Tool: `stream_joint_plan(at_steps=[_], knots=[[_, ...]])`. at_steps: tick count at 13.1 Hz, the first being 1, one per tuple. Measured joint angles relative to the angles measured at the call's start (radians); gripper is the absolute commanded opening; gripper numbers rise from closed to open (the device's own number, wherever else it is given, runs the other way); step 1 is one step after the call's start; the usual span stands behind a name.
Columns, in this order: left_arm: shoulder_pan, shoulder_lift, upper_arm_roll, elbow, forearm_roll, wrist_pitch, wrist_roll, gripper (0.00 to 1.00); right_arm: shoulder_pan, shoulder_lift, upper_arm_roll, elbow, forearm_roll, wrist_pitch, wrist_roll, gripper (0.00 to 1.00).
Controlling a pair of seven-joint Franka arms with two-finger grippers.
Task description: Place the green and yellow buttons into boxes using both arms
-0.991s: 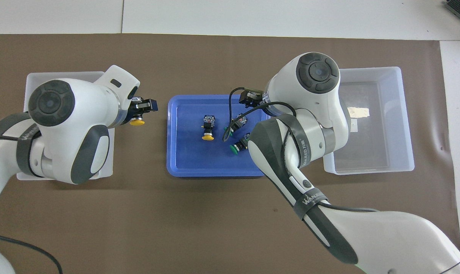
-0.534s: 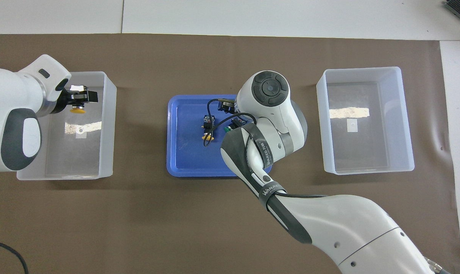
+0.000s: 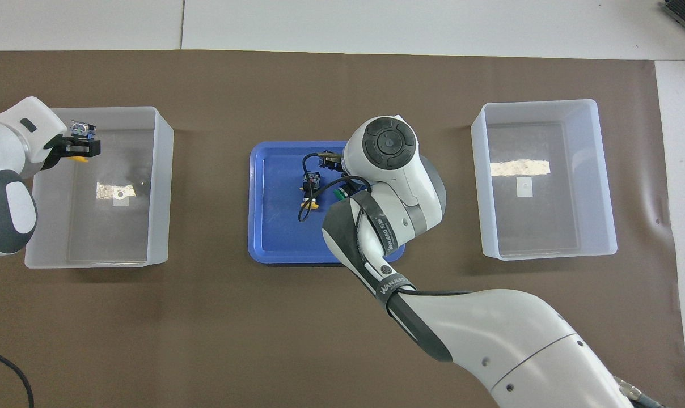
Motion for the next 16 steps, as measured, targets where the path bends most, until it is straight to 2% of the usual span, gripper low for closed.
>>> stream_joint_plan(at_steps=[2, 3, 5, 6, 7, 8, 9, 10, 11, 14, 16], knots=[[0.021, 0.034, 0.0, -0.028, 0.0, 0.068, 0.009, 0.0, 0.0, 0.006, 0.0, -0.009, 0.0, 0.003, -0.001, 1.0], [0.025, 0.039, 0.0, -0.038, 0.0, 0.077, 0.011, 0.0, 0.0, 0.006, 0.0, -0.011, 0.0, 0.003, -0.002, 0.83], [0.026, 0.043, -0.002, -0.048, 0.0, 0.08, 0.012, 0.0, 0.0, 0.006, 0.0, -0.016, 0.0, 0.003, -0.003, 0.76], [0.026, 0.042, -0.002, -0.048, 0.0, 0.08, 0.012, 0.0, 0.001, 0.006, 0.0, -0.02, 0.0, 0.003, -0.003, 0.69], [0.026, 0.042, -0.003, -0.048, 0.0, 0.08, 0.012, 0.06, 0.002, 0.006, 0.0, -0.024, 0.0, 0.005, -0.003, 0.58], [0.026, 0.042, -0.004, -0.048, 0.0, 0.08, 0.012, 0.21, 0.003, 0.006, 0.0, -0.027, 0.0, 0.011, -0.003, 0.26], [0.026, 0.041, -0.005, -0.047, 0.0, 0.078, 0.011, 0.52, 0.003, 0.006, 0.0, -0.032, 0.0, 0.02, -0.003, 0.0], [0.026, 0.039, -0.005, -0.045, 0.0, 0.074, 0.011, 0.94, 0.003, 0.005, 0.0, -0.033, -0.001, 0.022, -0.003, 0.0], [0.026, 0.032, -0.006, -0.039, 0.0, 0.062, 0.011, 1.0, 0.003, 0.004, 0.0, -0.033, -0.001, 0.02, -0.003, 0.0], [0.024, -0.01, -0.011, -0.017, 0.0, -0.017, 0.011, 1.0, -0.001, -0.007, -0.001, -0.019, -0.001, 0.004, -0.003, 0.0], [0.02, -0.053, -0.016, -0.01, 0.0, -0.09, 0.011, 1.0, -0.023, -0.063, -0.006, 0.0, -0.001, -0.053, -0.004, 0.0]])
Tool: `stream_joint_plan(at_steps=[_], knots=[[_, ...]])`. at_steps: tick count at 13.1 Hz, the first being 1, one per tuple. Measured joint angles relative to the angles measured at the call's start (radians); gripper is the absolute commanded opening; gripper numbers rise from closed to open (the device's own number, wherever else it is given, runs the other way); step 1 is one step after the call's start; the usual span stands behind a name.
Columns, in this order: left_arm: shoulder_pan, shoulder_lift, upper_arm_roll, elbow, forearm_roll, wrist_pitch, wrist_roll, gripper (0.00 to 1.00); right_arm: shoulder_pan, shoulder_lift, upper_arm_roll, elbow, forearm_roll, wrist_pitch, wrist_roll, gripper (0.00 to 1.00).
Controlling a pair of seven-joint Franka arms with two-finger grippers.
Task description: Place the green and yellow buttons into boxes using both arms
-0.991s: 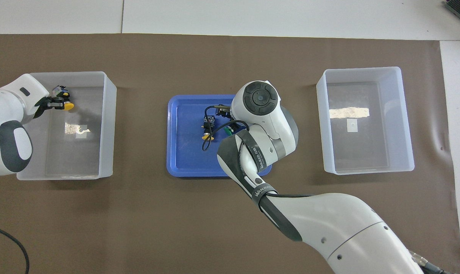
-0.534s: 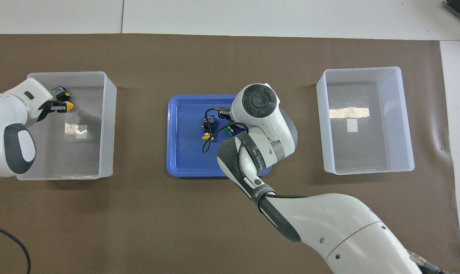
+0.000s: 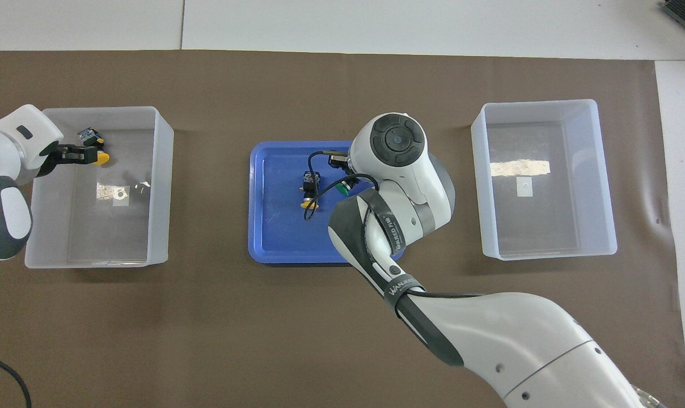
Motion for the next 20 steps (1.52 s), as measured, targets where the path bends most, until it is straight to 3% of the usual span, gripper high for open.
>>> stream_joint_plan(at_steps=[5, 10, 14, 18, 19, 20], knots=[[-0.068, -0.096, -0.017, 0.045, 0.0, -0.23, -0.091, 1.0, -0.191, -0.224, -0.005, 0.005, 0.0, -0.245, -0.28, 0.0], [-0.283, -0.097, -0.025, 0.052, 0.0, -0.248, -0.349, 1.0, -0.394, -0.244, -0.007, -0.058, 0.0, -0.277, -0.625, 0.0], [-0.44, -0.06, -0.026, 0.044, 0.0, -0.226, -0.499, 1.0, -0.498, -0.25, -0.008, -0.241, 0.0, -0.077, -0.801, 0.0], [-0.526, 0.047, -0.025, 0.046, 0.0, -0.093, -0.571, 1.0, -0.518, -0.251, -0.007, -0.432, 0.0, 0.139, -0.821, 0.03], [-0.545, 0.078, -0.025, 0.057, -0.001, -0.073, -0.587, 1.0, -0.518, -0.251, -0.007, -0.451, 0.0, 0.146, -0.821, 0.35], [-0.568, 0.116, -0.025, 0.082, -0.001, -0.063, -0.616, 1.0, -0.518, -0.252, -0.007, -0.462, 0.0, 0.149, -0.821, 0.89]])
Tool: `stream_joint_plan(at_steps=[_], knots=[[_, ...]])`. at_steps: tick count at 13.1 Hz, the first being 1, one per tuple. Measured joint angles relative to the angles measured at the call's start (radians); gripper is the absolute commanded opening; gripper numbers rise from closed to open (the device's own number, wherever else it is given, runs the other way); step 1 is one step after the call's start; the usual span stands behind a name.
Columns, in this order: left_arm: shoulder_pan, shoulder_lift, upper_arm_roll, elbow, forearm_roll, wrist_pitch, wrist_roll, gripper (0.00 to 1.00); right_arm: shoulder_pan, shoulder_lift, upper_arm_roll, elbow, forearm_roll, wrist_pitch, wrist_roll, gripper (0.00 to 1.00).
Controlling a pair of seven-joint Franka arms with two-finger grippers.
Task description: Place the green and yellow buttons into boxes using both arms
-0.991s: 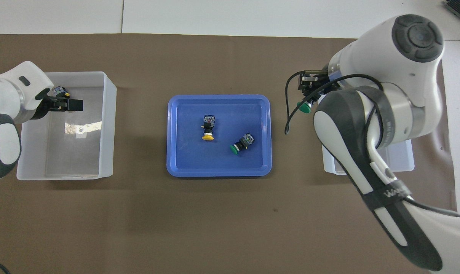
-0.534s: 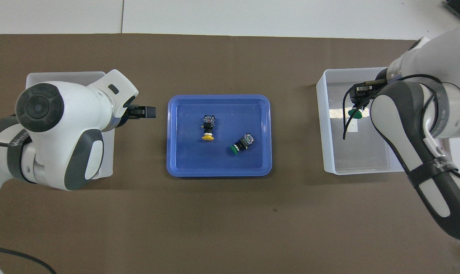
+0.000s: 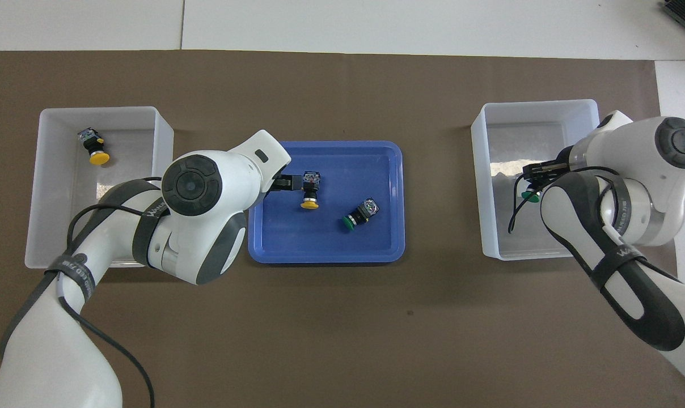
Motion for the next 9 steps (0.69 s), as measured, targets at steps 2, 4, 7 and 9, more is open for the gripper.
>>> stream_joint_plan(at_steps=[2, 4, 7, 9], knots=[[-0.043, 0.082, 0.0, 0.069, 0.0, 0.017, -0.055, 1.0, 0.0, -0.003, 0.0, -0.011, 0.0, 0.002, 0.0, 1.0], [-0.067, 0.122, 0.0, 0.102, 0.0, 0.033, -0.068, 1.0, 0.0, -0.007, 0.0, -0.011, 0.0, 0.003, 0.0, 1.0], [-0.079, 0.149, 0.001, 0.106, 0.0, 0.07, -0.07, 1.0, 0.003, -0.037, 0.004, 0.004, 0.0, 0.004, 0.003, 1.0], [-0.079, 0.156, 0.003, 0.106, 0.0, 0.078, -0.07, 0.98, 0.006, -0.075, 0.012, 0.027, 0.001, -0.033, 0.049, 1.0]])
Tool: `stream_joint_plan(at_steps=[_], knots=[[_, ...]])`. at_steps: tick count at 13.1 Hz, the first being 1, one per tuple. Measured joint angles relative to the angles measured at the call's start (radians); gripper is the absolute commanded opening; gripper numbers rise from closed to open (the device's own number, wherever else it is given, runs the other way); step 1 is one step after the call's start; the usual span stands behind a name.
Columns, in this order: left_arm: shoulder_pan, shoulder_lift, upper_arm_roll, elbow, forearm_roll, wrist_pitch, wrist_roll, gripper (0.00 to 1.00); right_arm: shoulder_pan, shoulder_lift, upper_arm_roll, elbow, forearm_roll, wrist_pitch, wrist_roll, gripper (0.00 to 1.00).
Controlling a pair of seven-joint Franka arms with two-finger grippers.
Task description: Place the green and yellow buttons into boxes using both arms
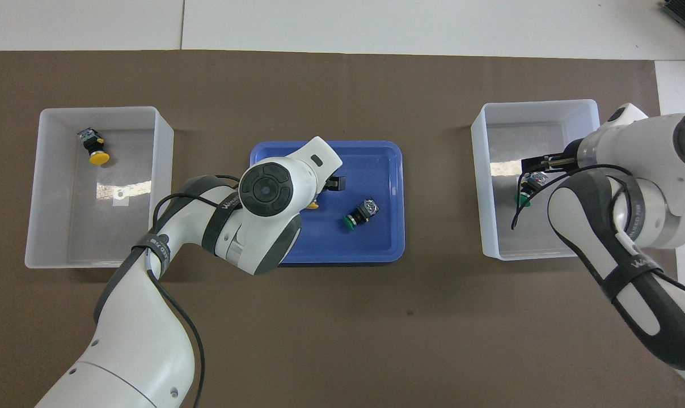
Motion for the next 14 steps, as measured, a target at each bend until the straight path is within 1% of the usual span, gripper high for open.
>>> stream_joint_plan(at_steps=[1, 3, 4, 6, 7, 8, 12, 14], knots=[[0.0, 0.005, 0.0, -0.003, 0.0, 0.01, 0.0, 0.95, 0.01, -0.018, 0.003, 0.018, 0.0, -0.039, 0.051, 1.0], [0.0, 0.014, 0.0, -0.01, 0.0, 0.024, 0.0, 0.83, 0.066, -0.04, 0.007, 0.076, 0.0, -0.144, 0.238, 1.0], [0.0, 0.016, 0.0, -0.014, 0.0, 0.03, 0.001, 0.69, 0.099, -0.041, 0.008, 0.107, 0.0, -0.188, 0.338, 1.0], [0.0, 0.016, 0.0, -0.02, 0.0, 0.033, 0.001, 0.23, 0.17, -0.041, 0.01, 0.134, 0.0, -0.225, 0.521, 1.0], [0.0, 0.016, 0.0, -0.023, 0.0, 0.033, 0.001, 0.06, 0.196, -0.039, 0.011, 0.135, 0.002, -0.232, 0.594, 1.0], [-0.001, 0.016, 0.0, -0.028, 0.0, 0.033, 0.001, 0.0, 0.22, -0.035, 0.011, 0.135, 0.01, -0.237, 0.671, 1.0], [-0.002, 0.014, 0.002, -0.028, 0.0, 0.03, 0.001, 0.0, 0.331, 0.006, 0.014, 0.135, 0.024, -0.237, 0.949, 1.0], [0.0, 0.006, 0.016, -0.027, 0.0, 0.016, 0.001, 0.0, 0.378, 0.028, 0.014, 0.136, 0.053, -0.228, 1.063, 1.0]])
